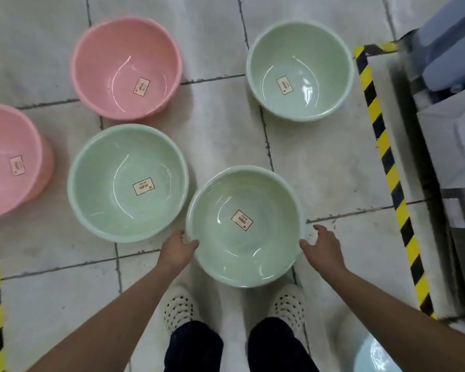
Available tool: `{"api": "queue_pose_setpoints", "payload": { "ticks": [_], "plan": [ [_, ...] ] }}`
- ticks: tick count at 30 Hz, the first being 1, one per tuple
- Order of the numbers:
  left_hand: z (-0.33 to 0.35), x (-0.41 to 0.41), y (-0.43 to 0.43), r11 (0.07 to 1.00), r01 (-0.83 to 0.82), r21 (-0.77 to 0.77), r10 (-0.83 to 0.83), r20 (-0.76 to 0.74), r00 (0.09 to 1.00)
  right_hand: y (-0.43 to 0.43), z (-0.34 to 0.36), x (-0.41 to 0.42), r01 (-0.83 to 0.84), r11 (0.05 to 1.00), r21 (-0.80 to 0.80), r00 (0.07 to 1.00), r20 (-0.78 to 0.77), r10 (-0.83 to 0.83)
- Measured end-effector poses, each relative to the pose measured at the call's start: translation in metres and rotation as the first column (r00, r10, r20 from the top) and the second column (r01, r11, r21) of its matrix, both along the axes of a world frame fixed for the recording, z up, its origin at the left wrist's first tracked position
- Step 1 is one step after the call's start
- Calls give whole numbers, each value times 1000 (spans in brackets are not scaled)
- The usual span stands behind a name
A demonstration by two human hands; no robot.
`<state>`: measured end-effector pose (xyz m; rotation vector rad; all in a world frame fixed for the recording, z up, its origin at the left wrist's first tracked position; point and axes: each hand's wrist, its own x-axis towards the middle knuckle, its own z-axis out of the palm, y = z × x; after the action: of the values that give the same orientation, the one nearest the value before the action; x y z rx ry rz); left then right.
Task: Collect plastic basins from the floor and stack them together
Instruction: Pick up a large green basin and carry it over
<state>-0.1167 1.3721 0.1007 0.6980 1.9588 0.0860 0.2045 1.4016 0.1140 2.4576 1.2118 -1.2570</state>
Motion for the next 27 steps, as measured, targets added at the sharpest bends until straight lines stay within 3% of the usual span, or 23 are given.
{"api": "queue_pose_setpoints", "payload": {
  "ticks": [5, 9, 14, 20, 27],
  "plan": [
    [-67, 7, -9, 992, -126, -22, 127, 49, 991, 1, -72, 13, 184, 981, -67, 981, -55, -188],
    [-102, 7, -8, 969, -249, -1, 248, 68, 966, 9, -115, 12, 452, 884, -116, 863, -194, -467],
    [-121, 4, -2, 948, -313, 50, 311, 43, 949, 10, -127, 14, 385, 922, -27, 908, -166, -384],
    [-61, 20, 32, 934, -314, 171, 298, 111, 948, 29, -72, 35, 398, 912, 104, 905, -208, -371],
    [84, 52, 100, 923, -265, 279, 253, 79, 964, 86, 71, 60, 362, 906, 220, 919, -249, -306]
  ]
}}
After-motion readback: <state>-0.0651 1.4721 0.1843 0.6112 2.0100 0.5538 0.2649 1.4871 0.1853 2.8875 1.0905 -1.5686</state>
